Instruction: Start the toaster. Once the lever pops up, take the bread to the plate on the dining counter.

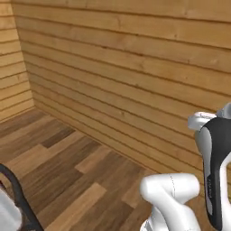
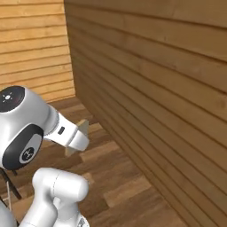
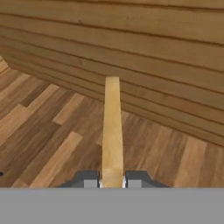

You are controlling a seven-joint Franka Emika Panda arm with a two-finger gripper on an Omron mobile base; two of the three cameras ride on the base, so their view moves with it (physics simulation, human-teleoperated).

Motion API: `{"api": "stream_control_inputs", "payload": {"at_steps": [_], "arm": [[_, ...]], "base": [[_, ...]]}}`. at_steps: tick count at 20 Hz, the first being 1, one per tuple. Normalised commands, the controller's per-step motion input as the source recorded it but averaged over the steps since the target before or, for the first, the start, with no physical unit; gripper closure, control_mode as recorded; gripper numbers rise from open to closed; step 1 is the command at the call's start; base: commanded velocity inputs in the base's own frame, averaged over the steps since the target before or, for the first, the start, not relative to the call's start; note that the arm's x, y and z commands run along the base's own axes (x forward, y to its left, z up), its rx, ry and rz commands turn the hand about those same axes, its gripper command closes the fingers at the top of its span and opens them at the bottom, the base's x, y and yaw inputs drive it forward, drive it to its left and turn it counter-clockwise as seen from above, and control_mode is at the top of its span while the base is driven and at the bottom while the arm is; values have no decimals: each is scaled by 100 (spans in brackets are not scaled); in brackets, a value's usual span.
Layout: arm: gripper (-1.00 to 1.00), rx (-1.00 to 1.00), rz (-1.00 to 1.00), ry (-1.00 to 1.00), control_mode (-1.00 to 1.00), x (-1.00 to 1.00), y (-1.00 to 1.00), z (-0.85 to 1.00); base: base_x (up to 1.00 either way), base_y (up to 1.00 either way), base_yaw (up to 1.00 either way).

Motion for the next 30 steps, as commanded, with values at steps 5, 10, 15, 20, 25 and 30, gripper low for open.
{"api": "stream_control_inputs", "payload": {"at_steps": [5, 10, 15, 20, 25, 30], "arm": [[100, 0, 0, 0, 100, 0, 0, 0], [100, 0, 0, 0, 100, 0, 0, 0], [100, 0, 0, 0, 100, 0, 0, 0], [100, 0, 0, 0, 100, 0, 0, 0], [100, 0, 0, 0, 100, 0, 0, 0], [100, 0, 0, 0, 100, 0, 0, 0]], "base": [[100, -19, 66], [100, -32, 63], [98, -45, 59], [92, -48, 59], [92, -49, 59], [80, -51, 60]]}}
